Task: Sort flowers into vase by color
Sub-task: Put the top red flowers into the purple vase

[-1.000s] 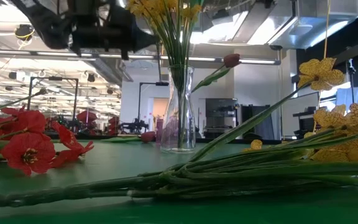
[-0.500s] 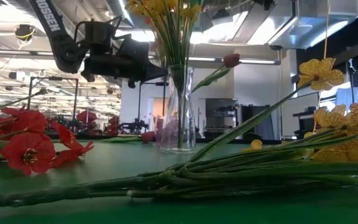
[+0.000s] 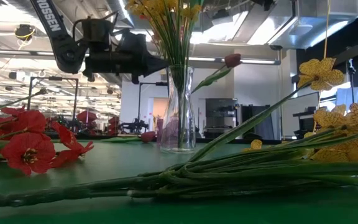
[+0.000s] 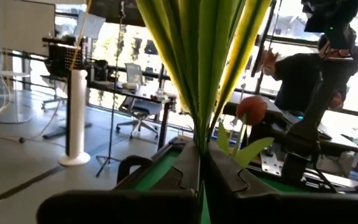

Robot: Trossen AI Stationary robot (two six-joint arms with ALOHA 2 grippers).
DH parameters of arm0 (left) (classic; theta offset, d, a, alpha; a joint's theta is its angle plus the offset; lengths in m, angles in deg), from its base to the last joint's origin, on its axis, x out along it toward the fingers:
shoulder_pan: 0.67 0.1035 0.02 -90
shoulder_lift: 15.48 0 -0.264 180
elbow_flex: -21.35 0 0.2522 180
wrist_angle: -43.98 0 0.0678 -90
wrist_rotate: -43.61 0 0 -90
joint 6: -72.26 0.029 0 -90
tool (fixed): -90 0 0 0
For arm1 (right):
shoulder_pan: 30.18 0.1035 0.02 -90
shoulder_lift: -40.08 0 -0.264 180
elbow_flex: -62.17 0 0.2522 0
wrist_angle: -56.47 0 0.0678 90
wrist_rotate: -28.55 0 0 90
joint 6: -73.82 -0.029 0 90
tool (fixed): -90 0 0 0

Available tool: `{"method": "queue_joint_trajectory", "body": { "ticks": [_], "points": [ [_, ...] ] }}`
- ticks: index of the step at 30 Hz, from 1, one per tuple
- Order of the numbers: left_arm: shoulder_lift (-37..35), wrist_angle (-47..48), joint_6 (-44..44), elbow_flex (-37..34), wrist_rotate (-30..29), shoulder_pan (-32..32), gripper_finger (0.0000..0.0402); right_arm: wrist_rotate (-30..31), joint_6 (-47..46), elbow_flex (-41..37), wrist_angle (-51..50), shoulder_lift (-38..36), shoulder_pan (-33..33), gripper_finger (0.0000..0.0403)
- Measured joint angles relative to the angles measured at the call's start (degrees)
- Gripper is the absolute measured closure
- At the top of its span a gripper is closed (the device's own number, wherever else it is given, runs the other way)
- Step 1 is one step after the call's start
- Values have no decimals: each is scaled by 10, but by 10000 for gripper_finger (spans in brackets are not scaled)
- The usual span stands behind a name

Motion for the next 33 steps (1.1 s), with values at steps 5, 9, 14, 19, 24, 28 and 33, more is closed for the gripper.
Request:
{"method": "queue_joint_trajectory", "body": {
  "ticks": [5, 9, 14, 19, 24, 28, 33],
  "points": [
    [3, 34, 15, 0, -2, -10, 401, 0, 0, 0, 0, 0, 0, 134],
    [18, 42, 16, 0, -6, -12, 399, 0, 0, 0, 1, 0, 0, 134],
    [22, 36, 17, 0, -24, -12, 394, 0, 0, 0, 1, 0, 0, 134],
    [18, -9, 13, 0, -16, -13, 398, 0, -8, 0, 1, 0, 0, 134],
    [18, -13, 19, 0, -18, -15, 397, 0, -11, 0, 1, 0, 0, 134],
    [18, -12, 45, 0, -43, -14, 397, 0, -10, 0, 1, 1, 0, 134],
    [18, -10, 58, 0, -67, -8, 397, 0, -9, 0, 0, 6, 0, 134]
  ]
}}
